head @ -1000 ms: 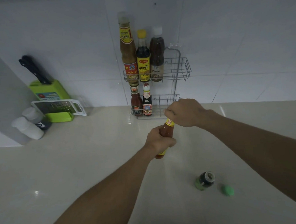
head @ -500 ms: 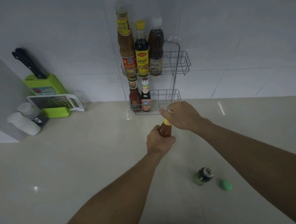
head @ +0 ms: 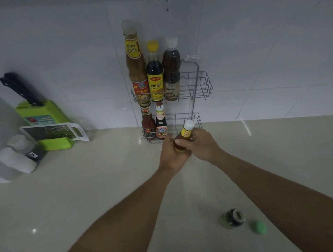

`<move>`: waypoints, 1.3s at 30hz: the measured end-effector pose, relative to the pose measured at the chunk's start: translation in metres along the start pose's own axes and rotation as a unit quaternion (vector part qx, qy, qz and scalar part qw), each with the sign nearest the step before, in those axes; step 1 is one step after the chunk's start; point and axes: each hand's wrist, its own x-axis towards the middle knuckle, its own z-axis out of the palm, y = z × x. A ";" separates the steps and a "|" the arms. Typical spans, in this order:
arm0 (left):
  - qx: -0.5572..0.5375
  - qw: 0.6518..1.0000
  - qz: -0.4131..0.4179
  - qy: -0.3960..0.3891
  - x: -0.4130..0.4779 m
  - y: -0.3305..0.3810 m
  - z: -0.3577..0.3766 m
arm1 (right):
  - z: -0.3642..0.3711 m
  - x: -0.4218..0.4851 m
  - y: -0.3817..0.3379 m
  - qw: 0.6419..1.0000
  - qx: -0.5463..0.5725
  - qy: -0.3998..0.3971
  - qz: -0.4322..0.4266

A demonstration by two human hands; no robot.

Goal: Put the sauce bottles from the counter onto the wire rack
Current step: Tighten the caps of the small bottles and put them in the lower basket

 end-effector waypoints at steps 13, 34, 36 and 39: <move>0.161 0.976 -0.059 0.137 0.061 -0.017 -0.049 | 0.008 0.096 0.006 0.991 -0.064 0.104 -0.048; 0.200 0.973 -0.070 0.095 0.083 -0.033 -0.058 | 0.040 0.131 0.041 0.994 -0.090 -0.035 0.058; 0.196 0.974 -0.064 0.092 0.082 -0.033 -0.059 | 0.042 0.128 0.042 0.993 -0.078 -0.042 0.073; 0.193 0.976 -0.064 0.084 0.083 -0.032 -0.060 | 0.046 0.125 0.043 0.992 -0.065 -0.059 0.087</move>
